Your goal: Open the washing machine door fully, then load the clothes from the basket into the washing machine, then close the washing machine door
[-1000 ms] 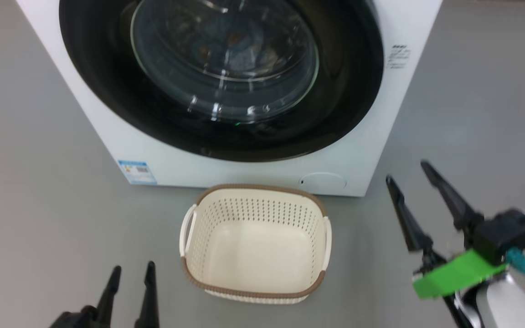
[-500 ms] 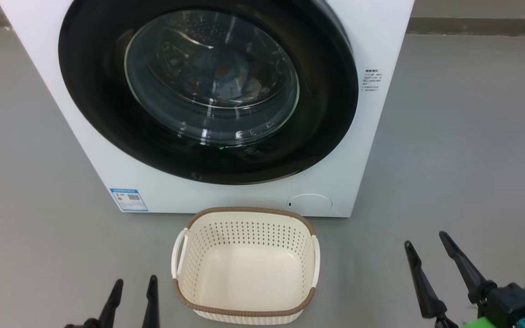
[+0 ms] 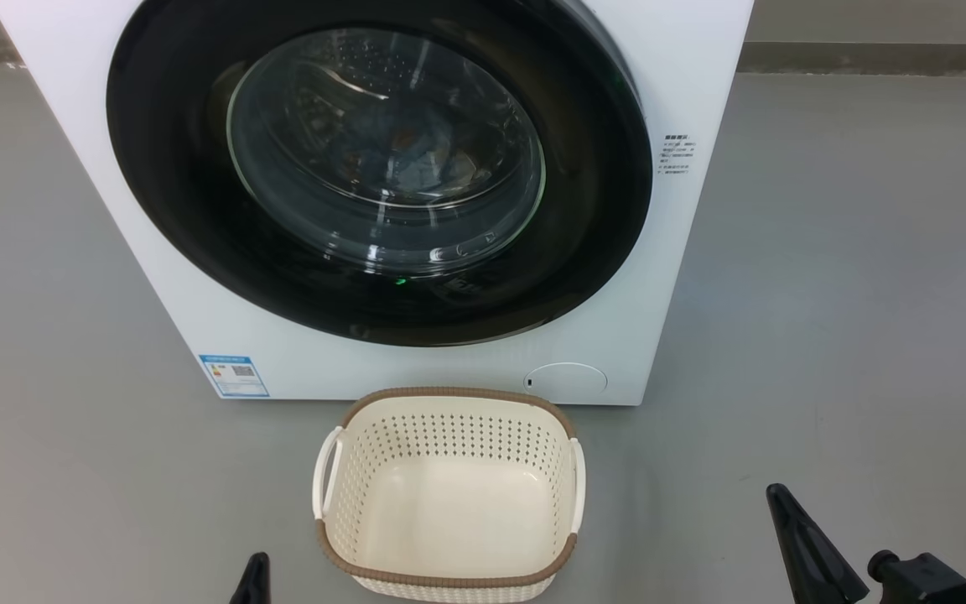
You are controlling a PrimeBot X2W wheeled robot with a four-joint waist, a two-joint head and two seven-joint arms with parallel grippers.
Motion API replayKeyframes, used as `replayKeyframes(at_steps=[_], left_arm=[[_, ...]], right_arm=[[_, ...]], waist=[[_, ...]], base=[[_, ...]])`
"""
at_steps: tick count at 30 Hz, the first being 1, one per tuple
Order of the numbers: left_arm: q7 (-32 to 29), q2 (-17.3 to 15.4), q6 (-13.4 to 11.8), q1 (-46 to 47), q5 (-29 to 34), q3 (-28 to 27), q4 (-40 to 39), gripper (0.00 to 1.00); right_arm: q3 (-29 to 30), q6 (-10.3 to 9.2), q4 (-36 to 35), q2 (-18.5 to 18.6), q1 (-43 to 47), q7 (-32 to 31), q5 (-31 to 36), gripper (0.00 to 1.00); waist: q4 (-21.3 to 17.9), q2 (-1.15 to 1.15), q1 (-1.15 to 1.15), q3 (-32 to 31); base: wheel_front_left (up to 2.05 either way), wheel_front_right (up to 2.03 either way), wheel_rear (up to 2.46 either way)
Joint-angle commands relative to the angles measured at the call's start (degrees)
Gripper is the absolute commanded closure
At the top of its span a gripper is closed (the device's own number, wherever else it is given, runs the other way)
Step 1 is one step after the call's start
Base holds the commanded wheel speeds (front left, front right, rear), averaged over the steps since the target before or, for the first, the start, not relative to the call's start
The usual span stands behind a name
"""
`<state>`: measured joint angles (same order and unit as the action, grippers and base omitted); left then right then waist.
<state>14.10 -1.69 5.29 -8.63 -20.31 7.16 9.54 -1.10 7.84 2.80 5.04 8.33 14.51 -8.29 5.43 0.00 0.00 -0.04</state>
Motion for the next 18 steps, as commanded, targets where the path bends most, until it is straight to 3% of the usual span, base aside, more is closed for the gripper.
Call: replayKeyframes(at_steps=[1, 18], left_arm=[[-0.2, -0.4, 0.1, 0.9, -2.1, -0.4, -1.1, 1.0], [-2.5, -1.0, 0.4, 2.8, -12.0, -1.5, -0.1, 1.0]], right_arm=[[0.1, -0.02, -1.2, 0.2, -1.0, -0.4, -3.0, 1.0], [0.3, -0.06, 0.6, 0.5, -2.9, -2.6, -14.5, 1.0]], waist=[[-0.1, 0.0, 0.1, -0.1], [-0.8, 0.0, 0.0, 0.0]], base=[[0.0, 0.0, 0.0], [0.0, 0.0, 0.0]])
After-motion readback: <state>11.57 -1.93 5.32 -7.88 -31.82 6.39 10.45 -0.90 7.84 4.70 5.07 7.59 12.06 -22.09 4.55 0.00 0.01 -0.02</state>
